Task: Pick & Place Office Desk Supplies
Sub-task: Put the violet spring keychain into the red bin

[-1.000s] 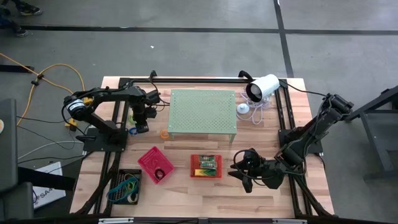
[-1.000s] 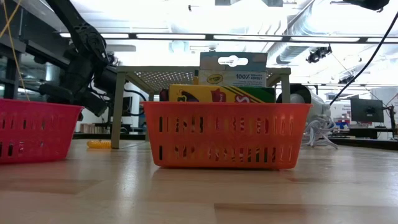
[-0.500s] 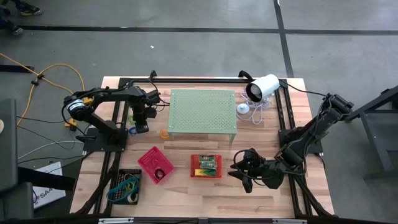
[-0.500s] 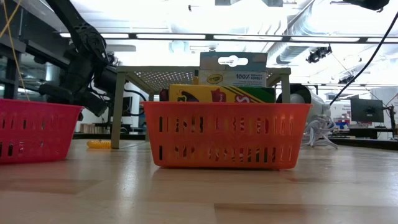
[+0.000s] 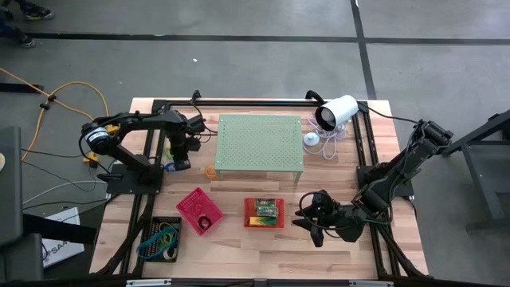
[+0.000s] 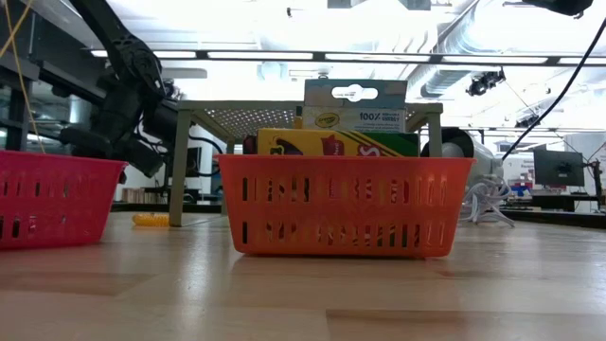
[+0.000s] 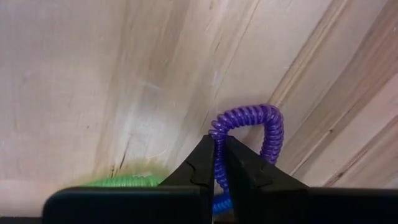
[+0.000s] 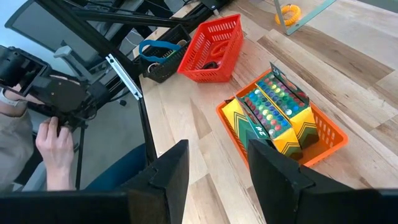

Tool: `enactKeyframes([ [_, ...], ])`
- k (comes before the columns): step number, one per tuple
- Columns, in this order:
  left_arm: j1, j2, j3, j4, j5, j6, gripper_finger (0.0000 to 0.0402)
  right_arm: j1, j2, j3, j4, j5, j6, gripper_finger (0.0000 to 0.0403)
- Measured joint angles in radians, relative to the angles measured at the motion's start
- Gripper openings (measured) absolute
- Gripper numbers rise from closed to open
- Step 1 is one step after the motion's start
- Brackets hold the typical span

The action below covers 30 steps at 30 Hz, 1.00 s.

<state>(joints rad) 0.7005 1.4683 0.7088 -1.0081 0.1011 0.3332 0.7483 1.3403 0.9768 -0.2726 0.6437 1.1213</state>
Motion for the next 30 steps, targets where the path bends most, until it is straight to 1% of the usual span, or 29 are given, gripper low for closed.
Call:
enactKeyframes([
  [7, 0.072, -0.043, 0.015, -0.023, 0.027, 0.010, 0.0017, 0.000, 0.000, 0.000, 0.000, 0.000, 0.000, 0.0150],
  [14, 0.123, -0.166, 0.059, -0.050, 0.035, 0.011, 0.0016, 0.000, 0.000, 0.000, 0.000, 0.000, 0.000, 0.0151],
  [21, 0.122, -0.308, 0.092, -0.050, 0.038, 0.010, 0.0016, 0.000, 0.000, 0.000, 0.000, 0.000, 0.000, 0.0150],
  [27, 0.115, -0.383, 0.093, -0.050, 0.034, -0.002, 0.0016, 0.000, 0.000, 0.000, 0.000, 0.000, 0.000, 0.0150],
  [30, 0.114, -0.417, 0.094, -0.050, 0.056, -0.009, 0.0016, 0.000, 0.000, 0.000, 0.000, 0.000, 0.000, 0.0150],
])
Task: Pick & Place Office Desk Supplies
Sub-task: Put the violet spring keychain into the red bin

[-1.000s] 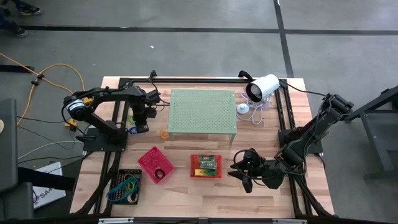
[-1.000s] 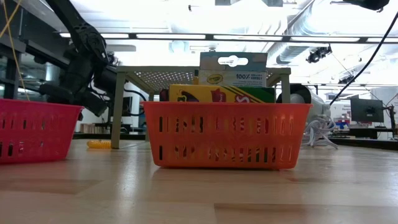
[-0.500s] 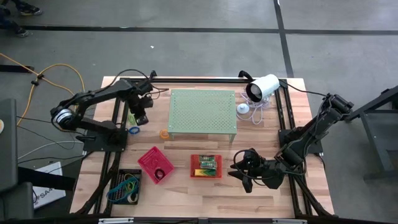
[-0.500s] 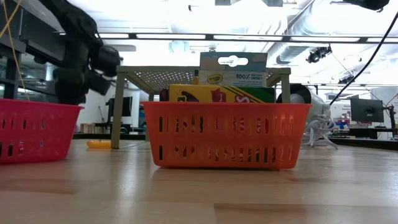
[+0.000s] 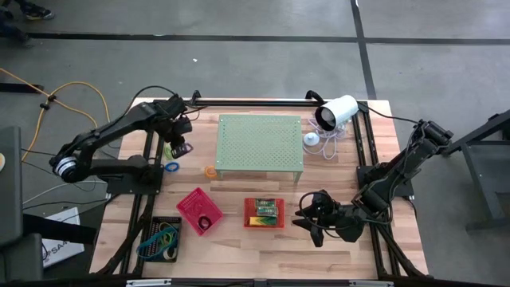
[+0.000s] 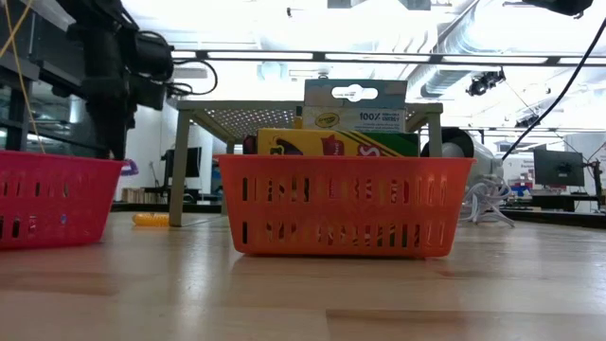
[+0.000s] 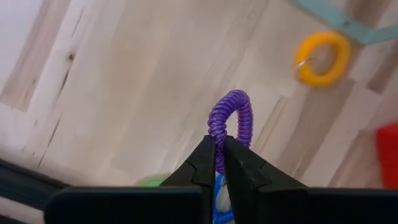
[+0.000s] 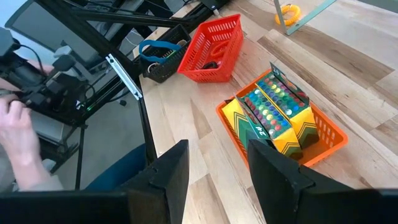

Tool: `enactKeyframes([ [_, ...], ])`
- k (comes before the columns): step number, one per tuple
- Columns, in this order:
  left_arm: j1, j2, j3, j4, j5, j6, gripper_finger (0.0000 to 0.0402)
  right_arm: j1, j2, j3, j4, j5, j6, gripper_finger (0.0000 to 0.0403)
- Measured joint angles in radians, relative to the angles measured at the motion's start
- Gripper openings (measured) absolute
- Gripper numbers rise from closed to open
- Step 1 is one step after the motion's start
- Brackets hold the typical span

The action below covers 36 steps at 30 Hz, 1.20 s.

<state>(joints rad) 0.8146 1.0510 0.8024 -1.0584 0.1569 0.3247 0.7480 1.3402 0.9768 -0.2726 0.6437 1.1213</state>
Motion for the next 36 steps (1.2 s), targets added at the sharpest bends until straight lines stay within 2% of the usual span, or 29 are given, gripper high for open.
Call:
enactKeyframes([
  [6, -0.047, -0.050, 0.000, 0.001, 0.081, 0.001, 0.0016, 0.000, 0.000, 0.000, 0.000, 0.000, 0.000, 0.0150],
  [13, -0.177, -0.074, 0.001, 0.028, 0.123, -0.026, 0.0015, 0.000, 0.000, 0.000, 0.000, 0.000, 0.000, 0.0150],
  [29, -0.668, -0.074, 0.001, 0.127, 0.110, -0.239, 0.0015, 0.000, 0.000, 0.000, 0.000, 0.000, 0.000, 0.0151],
  [36, -0.888, -0.073, 0.001, 0.160, 0.072, -0.273, 0.0016, 0.000, 0.000, 0.000, 0.000, 0.000, 0.000, 0.0150],
])
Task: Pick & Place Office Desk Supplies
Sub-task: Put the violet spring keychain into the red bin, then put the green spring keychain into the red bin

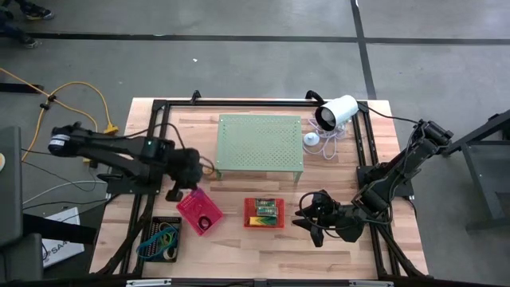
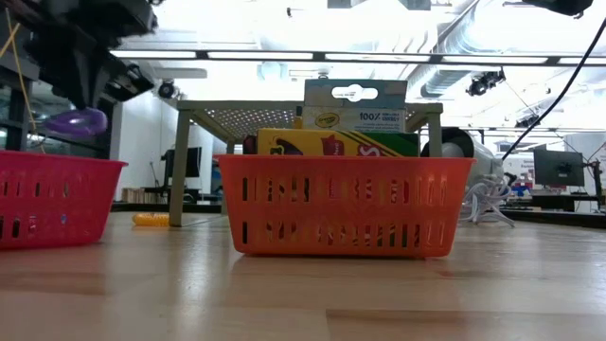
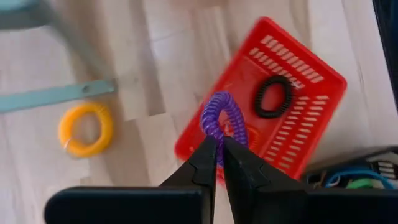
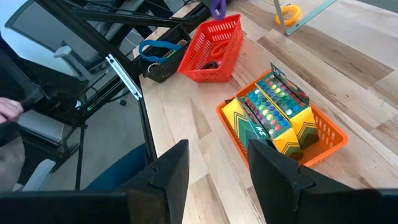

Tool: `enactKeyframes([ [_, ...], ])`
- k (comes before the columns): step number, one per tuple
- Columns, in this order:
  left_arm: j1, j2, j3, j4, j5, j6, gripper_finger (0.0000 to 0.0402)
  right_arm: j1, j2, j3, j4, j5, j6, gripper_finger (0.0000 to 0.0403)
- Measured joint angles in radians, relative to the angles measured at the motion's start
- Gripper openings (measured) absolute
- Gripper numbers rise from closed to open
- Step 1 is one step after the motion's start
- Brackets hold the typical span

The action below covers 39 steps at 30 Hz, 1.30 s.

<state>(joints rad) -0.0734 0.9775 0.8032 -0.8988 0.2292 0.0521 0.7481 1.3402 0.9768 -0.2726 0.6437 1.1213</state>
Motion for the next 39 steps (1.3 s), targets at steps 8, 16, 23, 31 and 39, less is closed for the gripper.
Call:
enactKeyframes([
  [8, -0.142, 0.000, 0.000, 0.071, -0.067, -0.001, 0.0016, 0.000, 0.000, 0.000, 0.000, 0.000, 0.000, 0.0150],
  [16, -0.168, 0.022, 0.000, 0.100, -0.090, -0.038, 0.0016, 0.000, 0.000, 0.000, 0.000, 0.000, 0.000, 0.0151],
  [23, -0.217, 0.144, -0.001, 0.135, -0.107, -0.050, 0.0016, 0.000, 0.000, 0.000, 0.000, 0.000, 0.000, 0.0151],
  [31, -0.251, 0.237, -0.002, 0.175, -0.044, -0.028, 0.0016, 0.000, 0.000, 0.000, 0.000, 0.000, 0.000, 0.0151],
  [39, -0.251, 0.237, -0.002, 0.183, -0.046, -0.031, 0.0016, 0.000, 0.000, 0.000, 0.000, 0.000, 0.000, 0.0150],
])
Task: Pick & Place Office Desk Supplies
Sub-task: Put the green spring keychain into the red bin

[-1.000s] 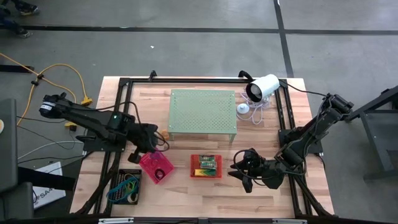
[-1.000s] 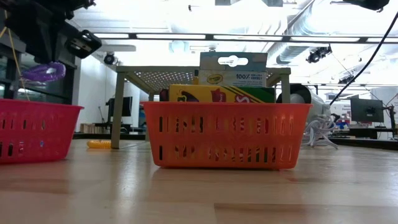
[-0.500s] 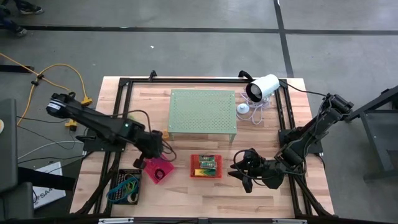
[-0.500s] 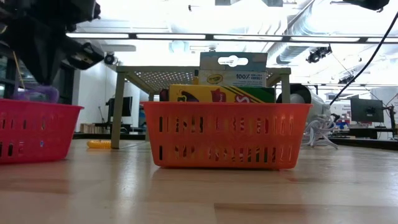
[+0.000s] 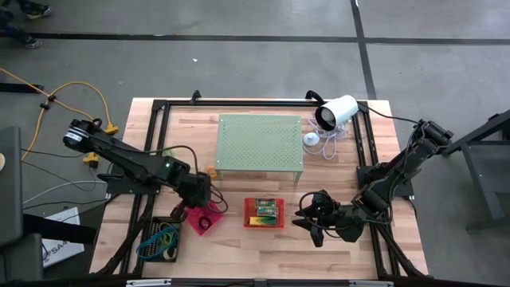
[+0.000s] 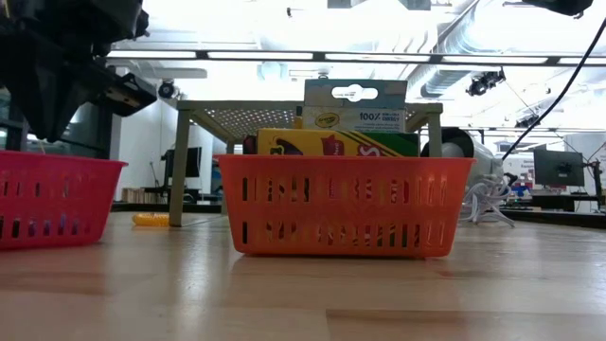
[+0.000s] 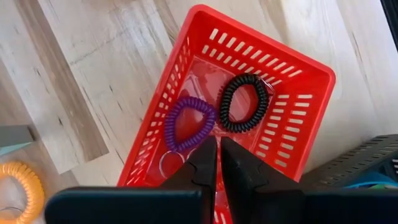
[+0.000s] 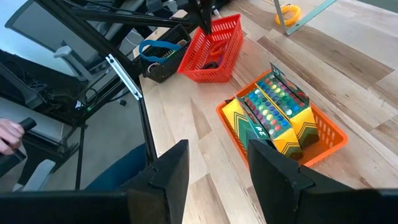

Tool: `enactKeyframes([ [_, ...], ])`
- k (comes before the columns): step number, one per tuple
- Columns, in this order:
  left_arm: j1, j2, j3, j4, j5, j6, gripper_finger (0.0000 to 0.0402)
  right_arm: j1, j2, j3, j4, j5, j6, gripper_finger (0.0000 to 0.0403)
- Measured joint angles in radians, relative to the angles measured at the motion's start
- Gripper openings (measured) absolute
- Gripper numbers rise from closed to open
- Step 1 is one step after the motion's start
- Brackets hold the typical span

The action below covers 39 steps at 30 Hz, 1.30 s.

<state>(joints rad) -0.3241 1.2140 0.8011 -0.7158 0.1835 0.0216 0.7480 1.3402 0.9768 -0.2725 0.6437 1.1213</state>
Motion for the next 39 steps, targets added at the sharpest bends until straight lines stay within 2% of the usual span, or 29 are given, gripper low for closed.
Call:
enactKeyframes([
  [13, 0.005, -0.002, 0.000, -0.004, 0.001, -0.002, 0.0016, 0.000, 0.000, 0.000, 0.000, 0.000, 0.000, 0.0150],
  [22, 0.103, -0.148, 0.001, -0.072, -0.013, -0.028, 0.0016, 0.000, 0.000, 0.000, 0.000, 0.000, 0.000, 0.0150],
  [28, 0.154, -0.259, 0.001, -0.105, -0.133, -0.026, 0.0016, 0.000, 0.000, 0.000, 0.000, 0.000, 0.000, 0.0151],
  [33, 0.157, -0.272, 0.001, -0.113, -0.201, -0.019, 0.0016, 0.000, 0.000, 0.000, 0.000, 0.000, 0.000, 0.0151],
  [39, 0.190, -0.268, 0.001, -0.141, -0.272, -0.180, 0.0016, 0.000, 0.000, 0.000, 0.000, 0.000, 0.000, 0.0150],
])
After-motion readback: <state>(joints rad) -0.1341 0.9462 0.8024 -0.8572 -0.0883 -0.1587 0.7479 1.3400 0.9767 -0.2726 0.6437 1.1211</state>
